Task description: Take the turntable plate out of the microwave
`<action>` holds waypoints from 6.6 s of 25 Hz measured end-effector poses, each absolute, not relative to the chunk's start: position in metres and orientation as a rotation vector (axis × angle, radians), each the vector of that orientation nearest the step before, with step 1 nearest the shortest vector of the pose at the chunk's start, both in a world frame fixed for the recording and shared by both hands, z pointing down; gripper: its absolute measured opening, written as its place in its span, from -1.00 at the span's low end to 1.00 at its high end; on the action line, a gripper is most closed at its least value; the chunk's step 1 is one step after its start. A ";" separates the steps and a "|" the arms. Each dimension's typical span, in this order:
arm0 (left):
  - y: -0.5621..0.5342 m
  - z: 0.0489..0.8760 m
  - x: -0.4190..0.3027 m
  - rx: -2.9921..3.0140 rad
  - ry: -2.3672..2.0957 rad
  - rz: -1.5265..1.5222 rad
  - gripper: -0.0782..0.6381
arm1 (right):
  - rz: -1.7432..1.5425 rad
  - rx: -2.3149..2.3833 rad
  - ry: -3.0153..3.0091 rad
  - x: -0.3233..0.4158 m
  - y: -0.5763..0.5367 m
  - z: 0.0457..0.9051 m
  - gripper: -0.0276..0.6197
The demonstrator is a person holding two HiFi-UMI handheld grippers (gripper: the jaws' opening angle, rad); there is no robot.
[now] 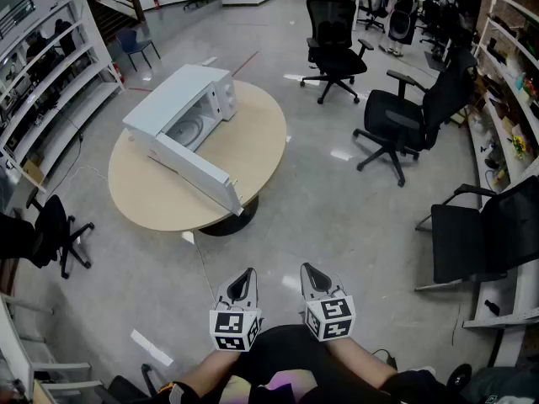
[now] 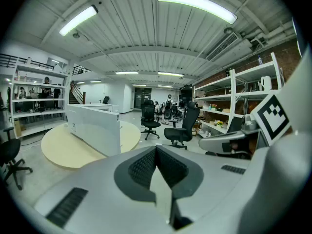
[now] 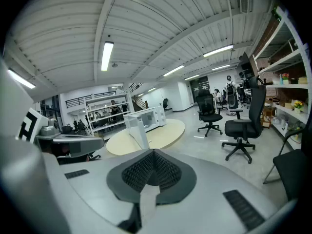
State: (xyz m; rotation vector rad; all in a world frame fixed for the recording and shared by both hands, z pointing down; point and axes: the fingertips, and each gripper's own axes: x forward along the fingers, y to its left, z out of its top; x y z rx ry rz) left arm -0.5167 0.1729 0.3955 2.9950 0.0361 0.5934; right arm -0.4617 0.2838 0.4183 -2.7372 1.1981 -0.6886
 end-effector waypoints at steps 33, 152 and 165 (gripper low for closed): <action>0.315 0.427 -0.349 3.009 0.217 0.624 -0.65 | -0.706 -2.816 1.001 -0.315 0.441 0.453 -0.87; -0.219 0.449 -0.066 2.290 -1.286 0.089 -0.65 | -0.579 -2.023 2.742 0.056 -0.184 0.437 -0.87; -0.281 0.493 -0.072 2.099 -1.358 0.091 -0.65 | -0.751 -1.809 2.822 0.038 -0.255 0.478 -0.87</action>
